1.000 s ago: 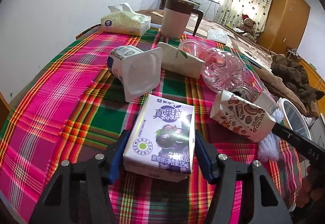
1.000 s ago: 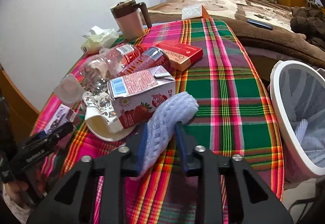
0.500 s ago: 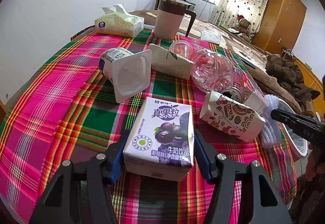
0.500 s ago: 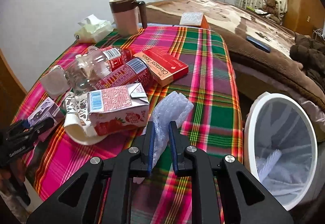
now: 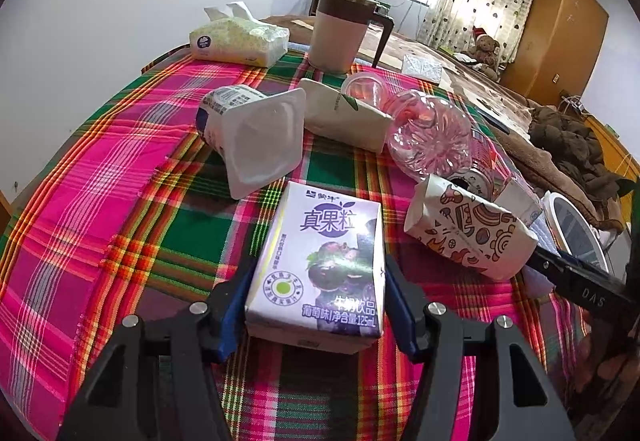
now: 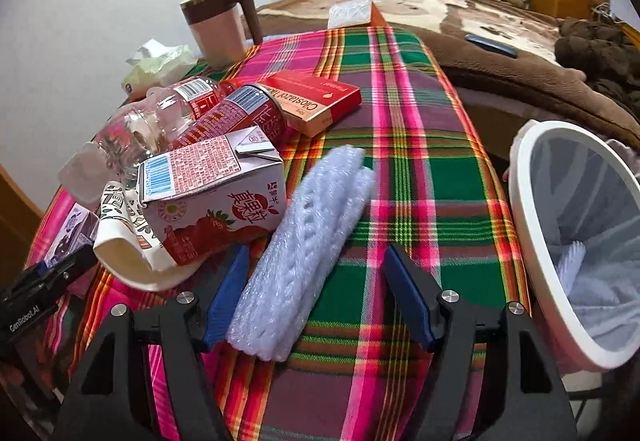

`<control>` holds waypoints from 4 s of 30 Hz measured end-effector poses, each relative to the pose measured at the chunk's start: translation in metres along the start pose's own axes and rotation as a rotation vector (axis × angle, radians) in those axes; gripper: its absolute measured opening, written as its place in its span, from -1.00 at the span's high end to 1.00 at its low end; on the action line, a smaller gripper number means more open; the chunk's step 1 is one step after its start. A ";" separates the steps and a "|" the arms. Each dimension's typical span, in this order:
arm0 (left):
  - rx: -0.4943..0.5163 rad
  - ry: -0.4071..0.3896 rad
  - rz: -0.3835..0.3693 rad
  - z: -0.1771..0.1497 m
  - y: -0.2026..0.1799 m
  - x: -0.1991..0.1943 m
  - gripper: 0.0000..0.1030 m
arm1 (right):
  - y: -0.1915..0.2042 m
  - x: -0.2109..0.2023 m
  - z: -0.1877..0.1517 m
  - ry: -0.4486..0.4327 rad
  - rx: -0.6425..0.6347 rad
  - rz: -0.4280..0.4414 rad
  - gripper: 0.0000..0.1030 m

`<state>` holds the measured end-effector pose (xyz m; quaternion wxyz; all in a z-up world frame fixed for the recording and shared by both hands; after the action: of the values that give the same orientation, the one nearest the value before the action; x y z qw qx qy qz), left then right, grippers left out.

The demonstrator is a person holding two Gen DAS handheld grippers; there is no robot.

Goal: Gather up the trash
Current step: 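Lift and carry the juice box and foam sleeve with both tools over the bin, then open both tools to drop the juice box and foam sleeve into the bin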

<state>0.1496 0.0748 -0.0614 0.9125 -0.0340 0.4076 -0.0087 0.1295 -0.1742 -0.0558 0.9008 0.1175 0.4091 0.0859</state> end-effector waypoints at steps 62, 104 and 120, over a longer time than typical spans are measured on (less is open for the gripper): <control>0.303 -0.225 -0.267 0.031 -0.238 -0.071 -0.14 | -0.126 -0.129 0.027 -0.285 0.076 -0.095 0.54; 0.378 -0.126 -0.359 0.015 -0.331 -0.045 -0.50 | -0.207 -0.112 0.010 -0.133 0.172 -0.201 -0.25; 0.306 -0.189 -0.307 0.026 -0.272 -0.066 -0.50 | -0.164 -0.120 0.021 -0.205 0.121 -0.153 -0.25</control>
<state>0.1277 -0.1919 0.0236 0.9291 0.0426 0.3043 -0.2058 0.0771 -0.3642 -0.0029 0.9330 0.1480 0.3274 -0.0204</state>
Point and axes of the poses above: each gripper's, at about its wrist camera, not at the fingertips, and x roughly the way its jaws point, y to its left, z to its top, the point moved 3 cm from there along x, roughly the way its jaws point, and after that the axes turned 10 degrees about z, right-handed, at the moved point
